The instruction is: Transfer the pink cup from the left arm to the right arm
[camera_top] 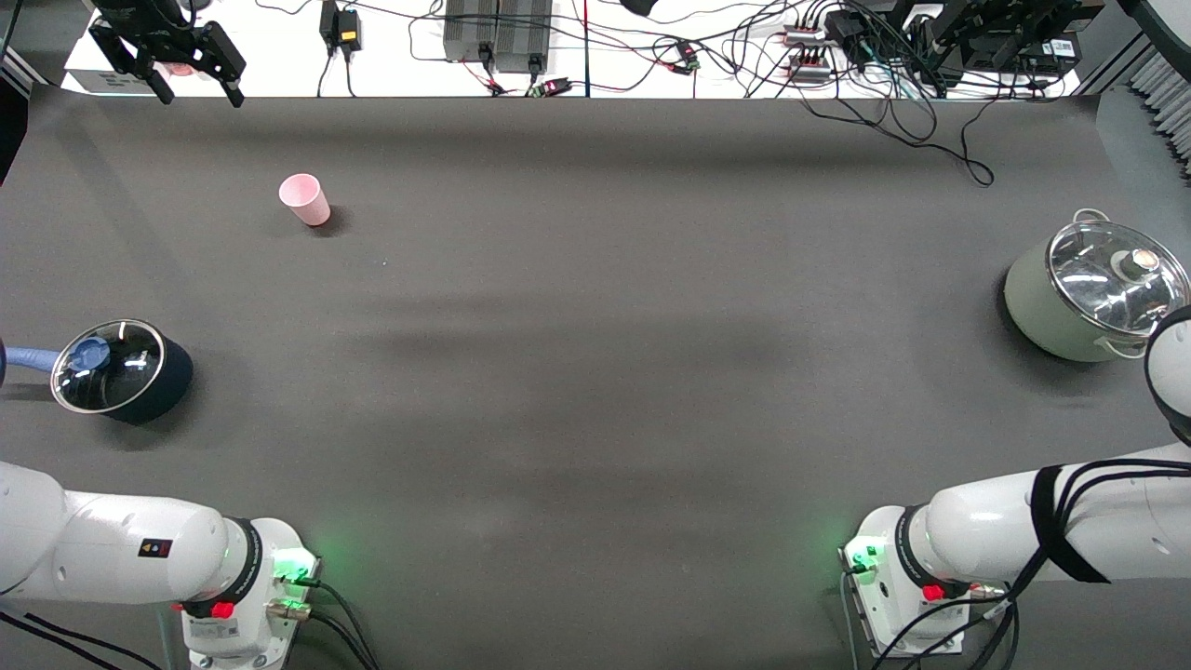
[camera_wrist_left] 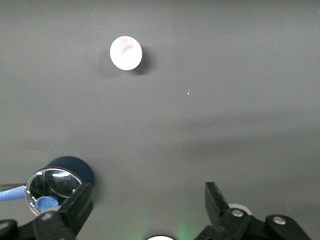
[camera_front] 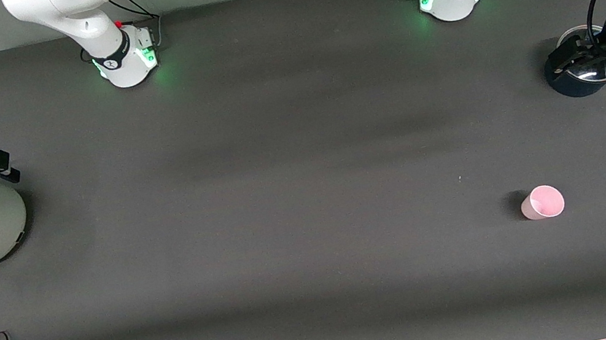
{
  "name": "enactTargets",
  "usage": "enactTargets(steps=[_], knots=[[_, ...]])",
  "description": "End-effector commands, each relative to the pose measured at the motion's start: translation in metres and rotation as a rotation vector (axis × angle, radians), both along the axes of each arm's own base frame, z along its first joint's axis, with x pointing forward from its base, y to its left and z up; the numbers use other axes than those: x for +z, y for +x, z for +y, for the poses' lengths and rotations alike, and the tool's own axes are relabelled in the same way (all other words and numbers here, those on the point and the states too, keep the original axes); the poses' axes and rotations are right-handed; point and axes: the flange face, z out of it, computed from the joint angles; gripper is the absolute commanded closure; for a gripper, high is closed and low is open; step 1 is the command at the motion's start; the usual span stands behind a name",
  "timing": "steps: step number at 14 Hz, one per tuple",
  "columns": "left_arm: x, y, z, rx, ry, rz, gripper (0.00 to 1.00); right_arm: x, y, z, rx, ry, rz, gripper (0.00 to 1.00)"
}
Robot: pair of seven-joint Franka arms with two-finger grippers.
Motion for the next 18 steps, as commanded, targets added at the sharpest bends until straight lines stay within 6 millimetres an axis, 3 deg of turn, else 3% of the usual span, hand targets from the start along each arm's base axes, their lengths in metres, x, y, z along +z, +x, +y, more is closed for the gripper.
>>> enactTargets(steps=[1,18], knots=[[0.0036,-0.0011,-0.0017,-0.004,-0.001,-0.013,0.00,0.0045,0.0014,0.0009,0.005,0.011,0.003,0.00],[0.0078,0.0042,0.0032,-0.001,-0.001,-0.033,0.00,0.0068,0.0062,0.0011,0.006,0.009,0.014,0.00]])
